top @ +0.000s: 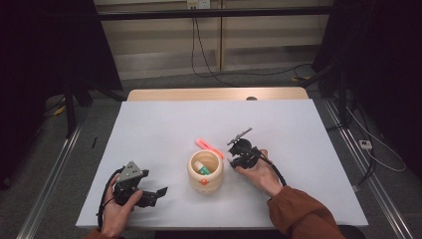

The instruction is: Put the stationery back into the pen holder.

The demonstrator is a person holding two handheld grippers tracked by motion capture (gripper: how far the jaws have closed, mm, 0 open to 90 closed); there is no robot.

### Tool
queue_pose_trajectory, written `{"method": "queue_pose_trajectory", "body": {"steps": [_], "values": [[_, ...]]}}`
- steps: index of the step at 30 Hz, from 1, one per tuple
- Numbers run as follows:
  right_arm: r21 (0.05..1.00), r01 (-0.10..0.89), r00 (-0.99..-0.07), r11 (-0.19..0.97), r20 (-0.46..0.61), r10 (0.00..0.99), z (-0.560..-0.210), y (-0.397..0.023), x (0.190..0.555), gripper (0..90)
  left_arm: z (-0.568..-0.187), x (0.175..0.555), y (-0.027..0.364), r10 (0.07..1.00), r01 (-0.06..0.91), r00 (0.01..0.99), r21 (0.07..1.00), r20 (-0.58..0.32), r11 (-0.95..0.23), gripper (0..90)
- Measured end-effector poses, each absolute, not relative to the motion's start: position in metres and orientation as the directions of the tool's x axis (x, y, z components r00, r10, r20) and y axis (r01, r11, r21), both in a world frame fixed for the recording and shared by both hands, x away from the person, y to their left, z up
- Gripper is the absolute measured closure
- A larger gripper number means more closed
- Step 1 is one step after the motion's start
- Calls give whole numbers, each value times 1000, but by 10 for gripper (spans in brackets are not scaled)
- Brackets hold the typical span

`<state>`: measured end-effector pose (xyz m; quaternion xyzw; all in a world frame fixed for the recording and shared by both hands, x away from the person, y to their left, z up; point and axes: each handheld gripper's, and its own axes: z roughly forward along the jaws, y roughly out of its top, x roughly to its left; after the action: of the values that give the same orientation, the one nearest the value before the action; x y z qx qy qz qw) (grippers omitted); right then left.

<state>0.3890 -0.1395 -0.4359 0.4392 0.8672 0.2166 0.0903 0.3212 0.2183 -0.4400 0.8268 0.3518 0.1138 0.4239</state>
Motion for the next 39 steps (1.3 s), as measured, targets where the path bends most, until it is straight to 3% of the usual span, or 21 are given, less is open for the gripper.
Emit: {"method": "queue_pose_trajectory", "body": {"steps": [14,39], "values": [[489,720,-599,492,80,797,-433,-146,389,817,-440,321,219,680,488,724,782,-114,-388,59],[694,623,-608,360,141,781,-385,-179,378,817,-439,320,219,683,486,721,787,-115,-381,59]]}}
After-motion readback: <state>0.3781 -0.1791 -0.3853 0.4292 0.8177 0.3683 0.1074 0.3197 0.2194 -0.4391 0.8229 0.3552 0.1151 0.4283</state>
